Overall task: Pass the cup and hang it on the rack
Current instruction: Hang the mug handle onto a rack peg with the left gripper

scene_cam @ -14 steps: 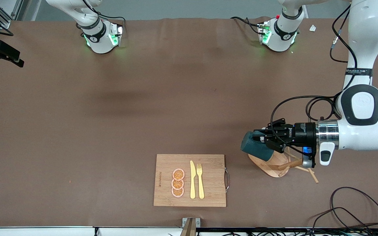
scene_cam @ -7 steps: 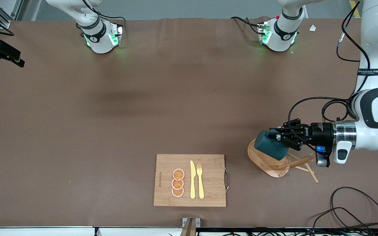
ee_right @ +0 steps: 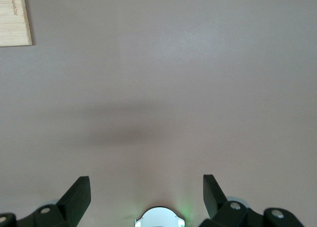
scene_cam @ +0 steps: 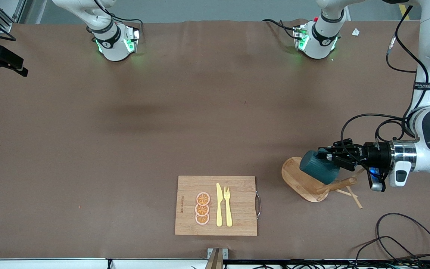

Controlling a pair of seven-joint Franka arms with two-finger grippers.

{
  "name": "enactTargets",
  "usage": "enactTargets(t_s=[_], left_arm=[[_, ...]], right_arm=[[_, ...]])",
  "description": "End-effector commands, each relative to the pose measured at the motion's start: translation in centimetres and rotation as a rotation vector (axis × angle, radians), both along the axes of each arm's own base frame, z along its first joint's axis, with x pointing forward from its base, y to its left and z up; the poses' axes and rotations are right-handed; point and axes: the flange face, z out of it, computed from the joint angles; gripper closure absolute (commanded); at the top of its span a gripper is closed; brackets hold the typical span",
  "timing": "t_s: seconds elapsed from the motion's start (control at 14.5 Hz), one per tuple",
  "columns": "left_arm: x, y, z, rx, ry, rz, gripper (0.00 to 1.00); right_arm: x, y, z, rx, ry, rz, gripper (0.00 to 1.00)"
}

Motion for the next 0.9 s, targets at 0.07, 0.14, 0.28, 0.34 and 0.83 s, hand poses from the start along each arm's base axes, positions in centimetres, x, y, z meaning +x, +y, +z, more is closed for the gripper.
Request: enactTargets(t_s=[0.07, 0.14, 0.28, 0.34, 0.83], left_arm=[[0.2, 1.4, -1.4, -0.059, -0.030, 0.008, 0.97], [0.2, 2.0, -1.6, -0.062, -0.047, 0.011, 0.96], [0.3, 2.5, -2.3, -0.066, -0.051, 0.013, 0.97], [0.3, 2.6, -2.3, -0.067, -0.053, 0.015, 0.97], [0.5, 3.6, -3.2, -0.113, -0.067, 0.043, 0.86]], right_arm=[[-0.6, 0.1, 0.1, 0.016, -0.006, -0.013, 0.00], [-0.6, 0.1, 0.1, 0.016, -0.006, -0.013, 0.00], [-0.6, 0.1, 0.1, 0.016, -0.006, -0.013, 0.00], [-0.6, 0.1, 0.1, 0.016, -0.006, -0.013, 0.00], [-0.6, 0.1, 0.1, 0.016, -0.005, -0.015, 0.00]])
